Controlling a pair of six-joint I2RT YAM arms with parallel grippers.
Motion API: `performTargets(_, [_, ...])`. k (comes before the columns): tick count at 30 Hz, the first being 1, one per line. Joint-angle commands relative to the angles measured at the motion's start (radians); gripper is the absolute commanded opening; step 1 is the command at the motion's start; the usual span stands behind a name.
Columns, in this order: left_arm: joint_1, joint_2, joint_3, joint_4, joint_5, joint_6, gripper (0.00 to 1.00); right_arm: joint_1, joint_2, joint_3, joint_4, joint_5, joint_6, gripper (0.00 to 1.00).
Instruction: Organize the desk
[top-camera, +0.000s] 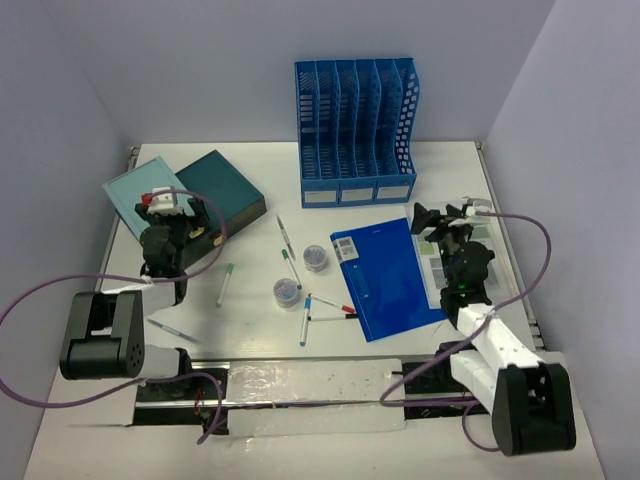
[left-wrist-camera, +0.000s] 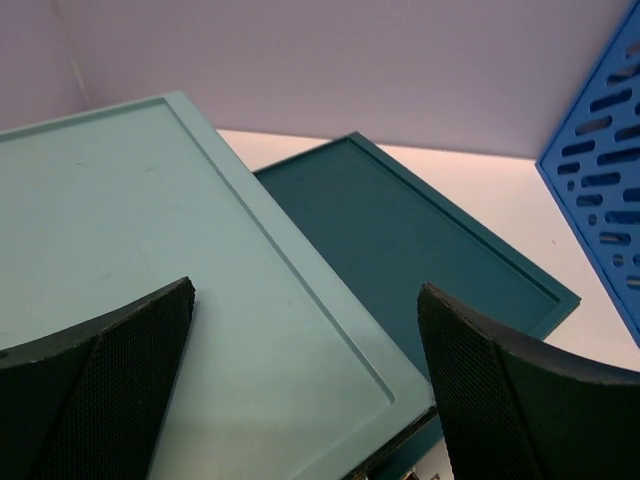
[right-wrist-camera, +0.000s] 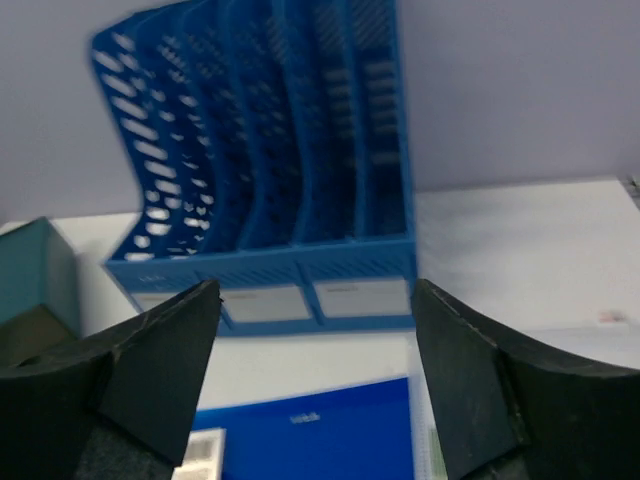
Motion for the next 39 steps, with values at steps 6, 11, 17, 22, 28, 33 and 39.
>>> performTargets(6, [0.001, -0.189, 0.213, -0.513, 0.113, -0.021, 0.99, 0.488, 0.210, 0.564, -0.480, -0.024, -0.029, 0.79])
performTargets(11, [0.004, -0.264, 0.350, -0.720, 0.079, 0.030, 0.99, 0.681, 0.524, 0.900, -0.650, -0.017, 0.022, 0.73])
performTargets(17, [0.164, -0.239, 0.582, -1.108, 0.074, 0.112, 0.99, 0.819, 0.913, 1.407, -0.943, -0.075, 0.133, 0.71])
performTargets(22, [0.323, -0.200, 0.596, -1.152, 0.149, 0.107, 0.95, 0.836, 1.005, 1.381, -0.697, -0.236, 0.467, 0.64])
performTargets(28, [0.329, -0.167, 0.547, -1.112, 0.131, 0.126, 0.95, 0.890, 1.073, 1.251, -0.403, -0.160, 0.787, 0.64])
performTargets(33, [0.330, -0.126, 0.537, -1.080, 0.097, 0.134, 0.95, 0.907, 1.200, 1.264, -0.275, -0.117, 1.012, 0.63])
performTargets(39, [0.329, -0.091, 0.534, -1.049, 0.100, 0.132, 0.94, 0.917, 1.300, 1.304, -0.215, -0.090, 1.164, 0.63])
